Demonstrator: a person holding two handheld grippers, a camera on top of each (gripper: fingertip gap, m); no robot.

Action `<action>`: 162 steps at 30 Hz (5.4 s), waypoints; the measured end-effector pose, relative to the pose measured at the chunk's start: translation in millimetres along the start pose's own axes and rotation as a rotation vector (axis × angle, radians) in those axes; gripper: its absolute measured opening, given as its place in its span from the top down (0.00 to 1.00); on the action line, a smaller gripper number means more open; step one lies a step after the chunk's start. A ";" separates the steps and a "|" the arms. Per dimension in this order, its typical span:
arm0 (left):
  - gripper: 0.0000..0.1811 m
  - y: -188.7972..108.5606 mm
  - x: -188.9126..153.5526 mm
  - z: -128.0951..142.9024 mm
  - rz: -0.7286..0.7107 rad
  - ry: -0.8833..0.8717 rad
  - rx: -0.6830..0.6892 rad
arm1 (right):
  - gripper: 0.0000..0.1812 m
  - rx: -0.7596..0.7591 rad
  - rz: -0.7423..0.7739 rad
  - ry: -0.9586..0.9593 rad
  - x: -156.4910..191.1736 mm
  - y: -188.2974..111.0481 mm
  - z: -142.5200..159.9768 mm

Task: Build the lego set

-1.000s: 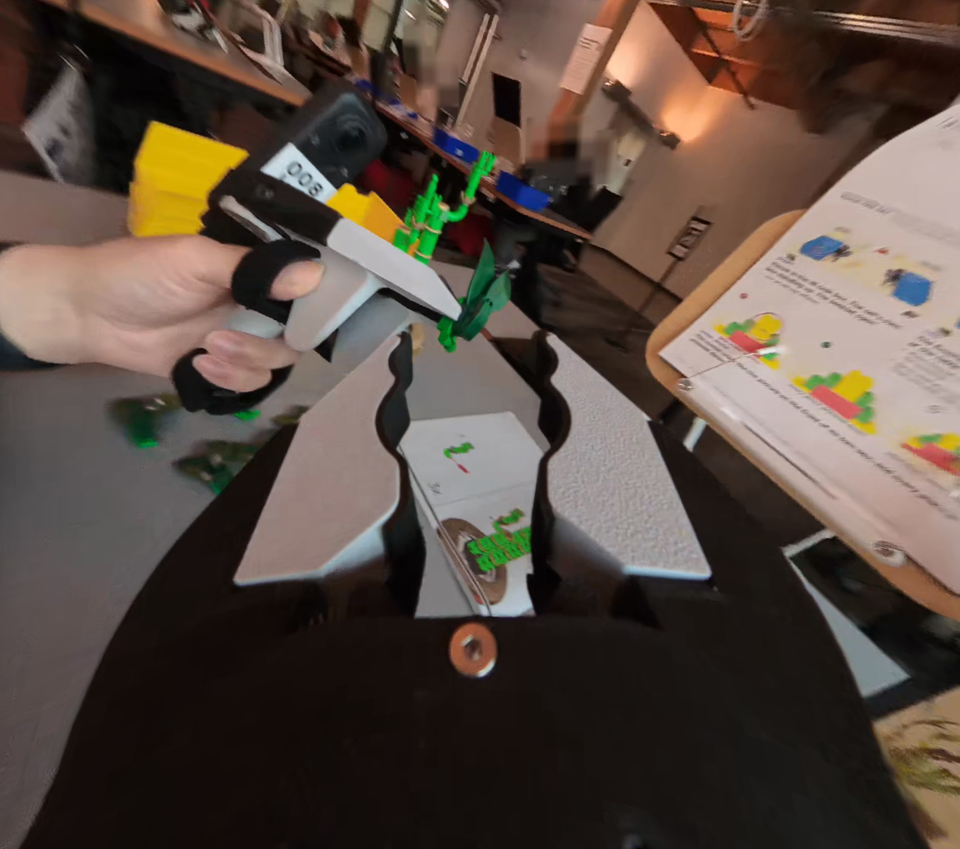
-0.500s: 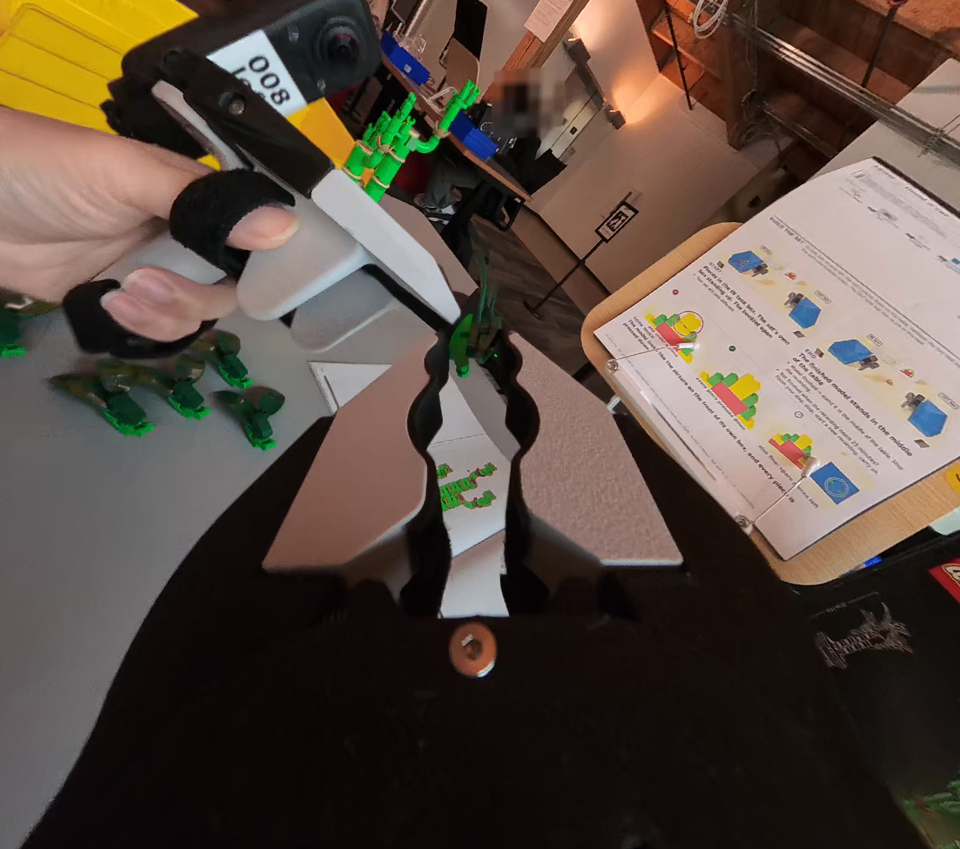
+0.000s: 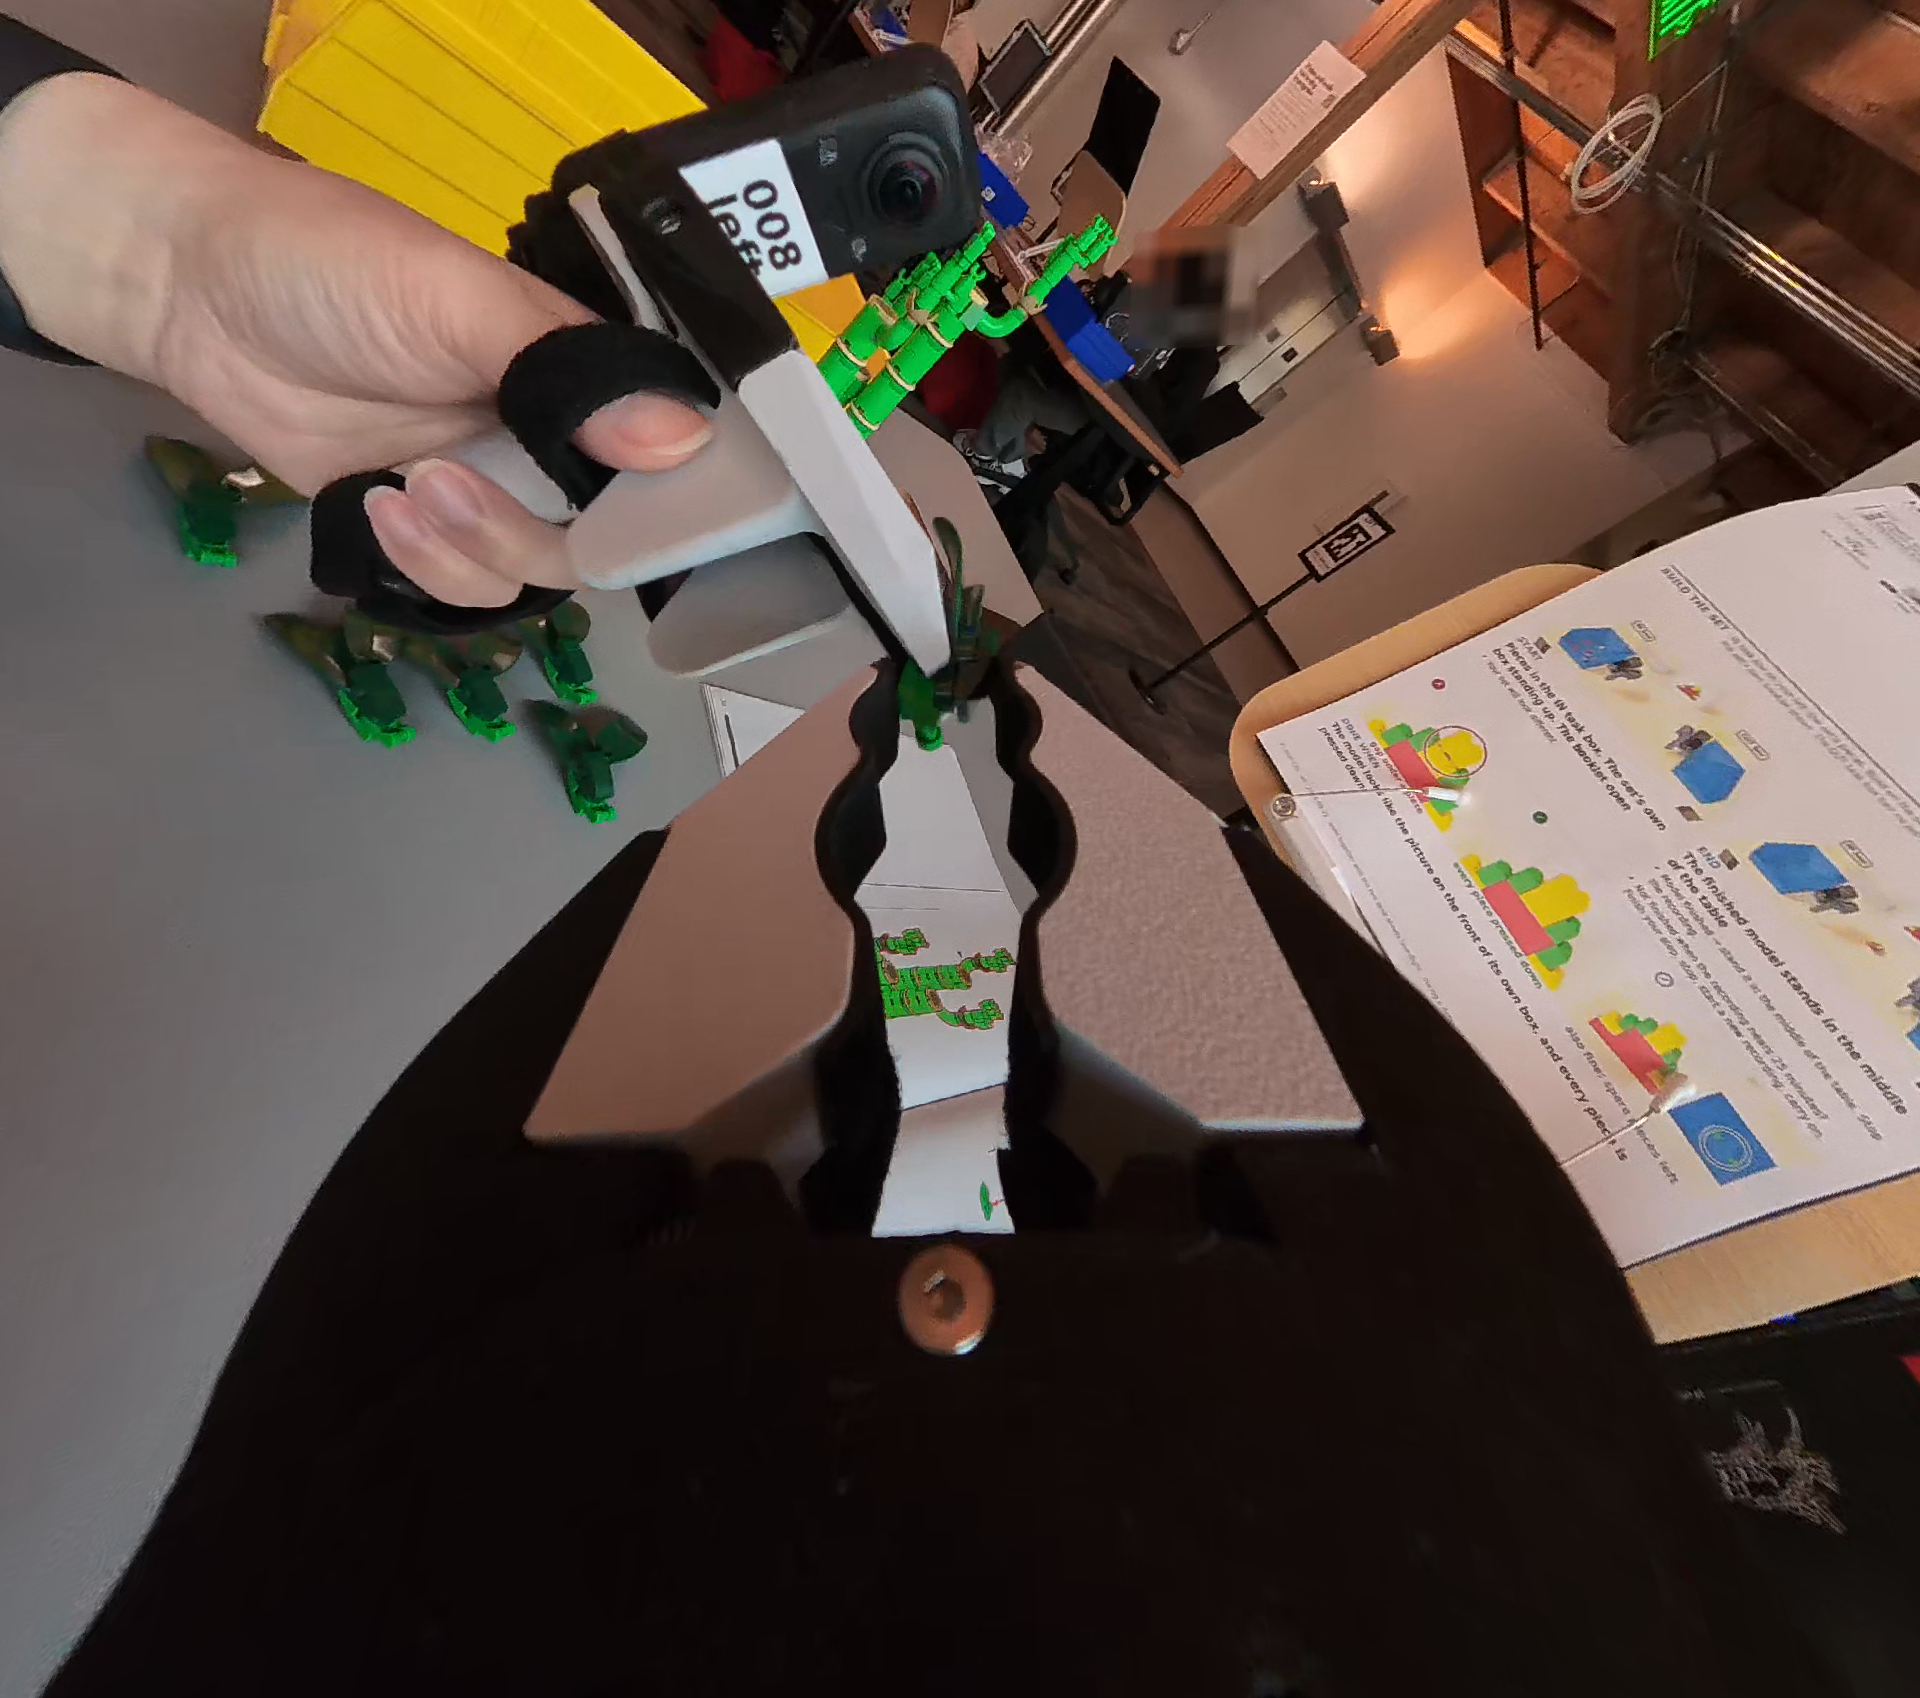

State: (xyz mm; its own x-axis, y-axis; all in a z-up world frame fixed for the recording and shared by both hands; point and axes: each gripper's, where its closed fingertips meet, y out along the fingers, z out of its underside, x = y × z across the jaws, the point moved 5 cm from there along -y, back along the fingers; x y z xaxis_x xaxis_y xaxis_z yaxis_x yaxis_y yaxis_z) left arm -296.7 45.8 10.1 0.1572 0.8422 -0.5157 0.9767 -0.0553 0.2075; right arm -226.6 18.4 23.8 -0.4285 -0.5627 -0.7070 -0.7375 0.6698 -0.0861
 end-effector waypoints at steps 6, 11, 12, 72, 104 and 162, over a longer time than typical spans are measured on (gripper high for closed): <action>0.97 -2.0 -1.6 -6.2 0.012 -0.045 -0.082 | 0.90 -0.029 0.089 -0.008 -6.6 -3.1 -3.3; 0.97 -3.4 -3.1 -8.0 0.035 -0.066 -0.090 | 0.94 -0.041 0.095 -0.037 -3.9 -4.1 -6.3; 0.97 -3.4 -3.4 -8.2 0.036 -0.071 -0.091 | 0.94 -0.043 0.104 -0.045 -4.0 -4.4 -6.8; 0.92 -8.6 -13.8 44.1 -0.514 1.404 0.670 | 0.93 0.044 -0.253 -0.264 36.4 -2.1 24.0; 0.94 -2.7 -6.3 73.4 -0.413 1.301 0.877 | 0.92 0.212 -0.551 0.000 55.4 -8.1 41.8; 0.94 -6.0 -1.5 53.6 -0.511 1.252 0.742 | 0.94 0.208 -0.364 -0.087 40.6 1.9 39.7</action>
State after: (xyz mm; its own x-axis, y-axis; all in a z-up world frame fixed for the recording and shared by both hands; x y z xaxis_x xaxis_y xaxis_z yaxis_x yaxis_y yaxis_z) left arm -295.0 16.2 -34.9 -0.0542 0.7288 0.6826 0.7966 0.4437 -0.4105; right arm -224.7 16.0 -32.9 -0.1076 -0.7436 -0.6599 -0.7074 0.5237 -0.4747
